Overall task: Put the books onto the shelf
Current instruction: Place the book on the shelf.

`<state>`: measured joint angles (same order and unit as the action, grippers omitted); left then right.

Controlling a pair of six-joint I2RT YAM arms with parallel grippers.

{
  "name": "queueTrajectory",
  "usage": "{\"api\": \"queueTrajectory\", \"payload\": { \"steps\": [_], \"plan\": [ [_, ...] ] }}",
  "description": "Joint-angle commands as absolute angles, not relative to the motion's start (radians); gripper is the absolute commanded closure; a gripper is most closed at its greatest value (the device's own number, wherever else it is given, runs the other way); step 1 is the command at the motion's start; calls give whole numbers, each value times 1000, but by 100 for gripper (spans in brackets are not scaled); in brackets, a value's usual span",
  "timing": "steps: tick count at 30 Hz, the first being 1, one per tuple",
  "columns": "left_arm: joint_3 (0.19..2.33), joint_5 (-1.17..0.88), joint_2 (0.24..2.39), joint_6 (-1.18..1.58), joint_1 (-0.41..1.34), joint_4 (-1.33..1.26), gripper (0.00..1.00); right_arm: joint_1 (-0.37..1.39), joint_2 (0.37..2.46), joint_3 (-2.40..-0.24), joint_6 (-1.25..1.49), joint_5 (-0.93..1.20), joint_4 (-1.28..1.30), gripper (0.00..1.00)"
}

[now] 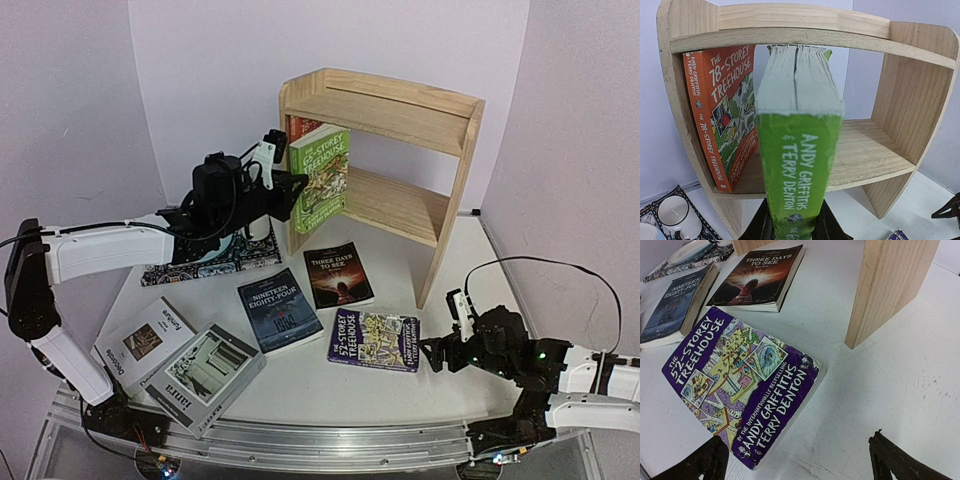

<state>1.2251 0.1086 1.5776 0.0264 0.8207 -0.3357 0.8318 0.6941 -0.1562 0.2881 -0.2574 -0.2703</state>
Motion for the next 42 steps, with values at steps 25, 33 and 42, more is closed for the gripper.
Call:
{"api": "queueTrajectory", "payload": {
  "steps": [25, 33, 42],
  "plan": [
    [1441, 73, 1688, -10, 744, -437, 100, 836, 690, -186, 284, -261, -288, 2],
    [1509, 17, 1748, 25, 710, -435, 100, 836, 693, -186, 284, -263, -289, 2],
    [1598, 3, 1824, 13, 691, -431, 100, 837, 690, -185, 284, -261, -289, 2]
  ]
}}
